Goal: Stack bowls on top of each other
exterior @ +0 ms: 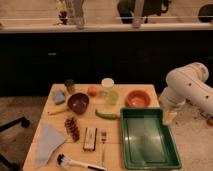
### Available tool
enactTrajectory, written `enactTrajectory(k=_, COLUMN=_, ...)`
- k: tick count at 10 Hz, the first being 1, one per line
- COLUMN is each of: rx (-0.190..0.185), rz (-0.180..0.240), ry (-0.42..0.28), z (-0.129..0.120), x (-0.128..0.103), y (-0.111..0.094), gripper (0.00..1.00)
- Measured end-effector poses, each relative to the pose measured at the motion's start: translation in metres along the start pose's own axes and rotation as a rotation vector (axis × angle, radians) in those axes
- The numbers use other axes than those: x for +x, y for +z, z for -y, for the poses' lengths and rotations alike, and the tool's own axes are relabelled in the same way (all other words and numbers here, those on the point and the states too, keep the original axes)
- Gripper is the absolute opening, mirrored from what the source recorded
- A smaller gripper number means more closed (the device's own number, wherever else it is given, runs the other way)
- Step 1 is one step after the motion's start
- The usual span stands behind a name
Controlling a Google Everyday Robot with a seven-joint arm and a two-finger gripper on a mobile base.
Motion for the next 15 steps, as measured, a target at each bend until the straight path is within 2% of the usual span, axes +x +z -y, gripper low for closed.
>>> enactTrajectory(k=5, rx=0.0, rz=0.0, ry=0.0, z=0.0, x=0.0, y=0.0, gripper=0.8)
enactTrajectory(k=7, rx=0.011, rz=-0.015, ry=-0.02, z=0.0, x=-0.002, y=0.003, gripper=0.8)
enactTrajectory(k=8, rx=0.017, rz=-0.022, ry=-0.046, z=-0.001, x=-0.01, y=0.003, gripper=0.8)
enactTrajectory(k=12, rx=0.029, rz=-0.034, ry=-0.247, z=-0.007, x=-0.063, y=0.004, gripper=0.8)
enactTrajectory(k=15, rx=0.029, rz=-0.052, ry=-0.356, z=-0.014, x=-0.094, y=0.004, gripper=0.8)
